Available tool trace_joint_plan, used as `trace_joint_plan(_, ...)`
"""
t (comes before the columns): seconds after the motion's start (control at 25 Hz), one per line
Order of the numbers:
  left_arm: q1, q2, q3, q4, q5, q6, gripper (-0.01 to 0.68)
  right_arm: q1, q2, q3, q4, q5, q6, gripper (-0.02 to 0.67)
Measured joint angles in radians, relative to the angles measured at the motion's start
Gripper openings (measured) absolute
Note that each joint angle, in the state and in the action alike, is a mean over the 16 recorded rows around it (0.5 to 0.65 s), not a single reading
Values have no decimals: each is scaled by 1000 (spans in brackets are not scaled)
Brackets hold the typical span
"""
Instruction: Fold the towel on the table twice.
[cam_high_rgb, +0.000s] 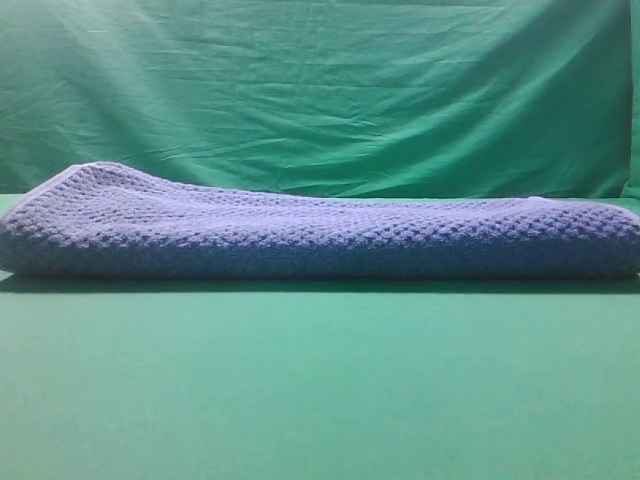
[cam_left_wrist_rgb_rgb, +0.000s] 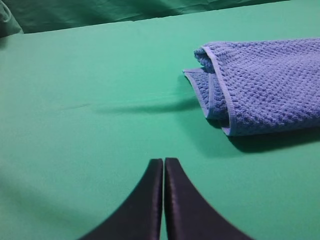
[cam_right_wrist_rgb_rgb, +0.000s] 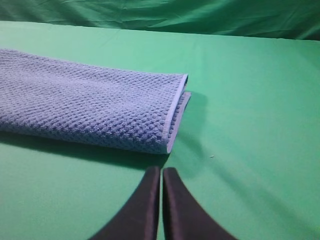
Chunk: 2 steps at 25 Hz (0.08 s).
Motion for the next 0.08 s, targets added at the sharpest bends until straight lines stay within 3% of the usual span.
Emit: trace_joint_plan(0.08, 0, 0, 0, 0, 0, 0, 0, 0, 0, 0, 0, 0, 0, 0)
